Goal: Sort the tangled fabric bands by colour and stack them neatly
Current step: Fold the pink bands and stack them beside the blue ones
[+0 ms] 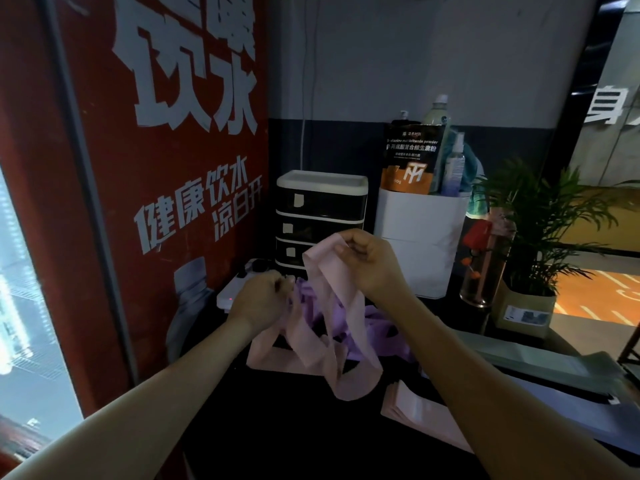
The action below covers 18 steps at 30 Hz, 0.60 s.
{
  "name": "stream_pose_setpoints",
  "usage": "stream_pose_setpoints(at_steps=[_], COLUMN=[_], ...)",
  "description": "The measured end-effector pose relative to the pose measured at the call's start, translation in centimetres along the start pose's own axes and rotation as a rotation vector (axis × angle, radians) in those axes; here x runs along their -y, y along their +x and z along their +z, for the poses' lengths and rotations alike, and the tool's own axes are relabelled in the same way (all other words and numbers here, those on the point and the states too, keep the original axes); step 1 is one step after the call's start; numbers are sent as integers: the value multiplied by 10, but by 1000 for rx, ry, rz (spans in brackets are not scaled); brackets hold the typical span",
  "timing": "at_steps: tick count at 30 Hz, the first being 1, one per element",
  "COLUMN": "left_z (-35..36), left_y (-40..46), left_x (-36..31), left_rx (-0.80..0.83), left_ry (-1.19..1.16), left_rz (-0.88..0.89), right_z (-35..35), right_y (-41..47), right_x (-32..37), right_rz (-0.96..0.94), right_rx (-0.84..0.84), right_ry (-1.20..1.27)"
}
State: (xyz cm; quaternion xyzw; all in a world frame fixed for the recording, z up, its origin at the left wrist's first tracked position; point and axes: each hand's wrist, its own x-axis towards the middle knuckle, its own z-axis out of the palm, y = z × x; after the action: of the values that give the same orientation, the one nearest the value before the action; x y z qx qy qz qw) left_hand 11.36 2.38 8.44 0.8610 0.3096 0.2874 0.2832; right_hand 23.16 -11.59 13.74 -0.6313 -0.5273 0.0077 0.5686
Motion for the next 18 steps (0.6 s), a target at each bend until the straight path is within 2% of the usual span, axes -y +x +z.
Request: stream_pose_setpoints(at_steps=[2, 3, 6, 8, 10, 13, 18], left_z=[-5, -6, -7, -6, -6, -11, -16], left_y=[-1, 0, -5, -9, -13, -15, -10], left_x=[-9, -14, -30, -33, -36, -42, -42], left_rx=[-56, -33, 168, 287, 385, 438, 385], left_ry=[11, -95, -544, -742, -887, -1047, -1158], left_rz=[9, -25, -316, -444, -480, -495, -520], right_z=[0, 0, 1, 2, 2, 1, -4], right_y=[1, 1, 0, 0, 0, -3, -10], right_x=[0, 0, 1, 1, -1, -7, -13], right_rz=[21, 25, 30, 43, 63, 95, 130], right_rx=[4, 9, 31, 49, 72, 86, 123], right_ry=[4, -5, 0, 8, -8, -9, -14])
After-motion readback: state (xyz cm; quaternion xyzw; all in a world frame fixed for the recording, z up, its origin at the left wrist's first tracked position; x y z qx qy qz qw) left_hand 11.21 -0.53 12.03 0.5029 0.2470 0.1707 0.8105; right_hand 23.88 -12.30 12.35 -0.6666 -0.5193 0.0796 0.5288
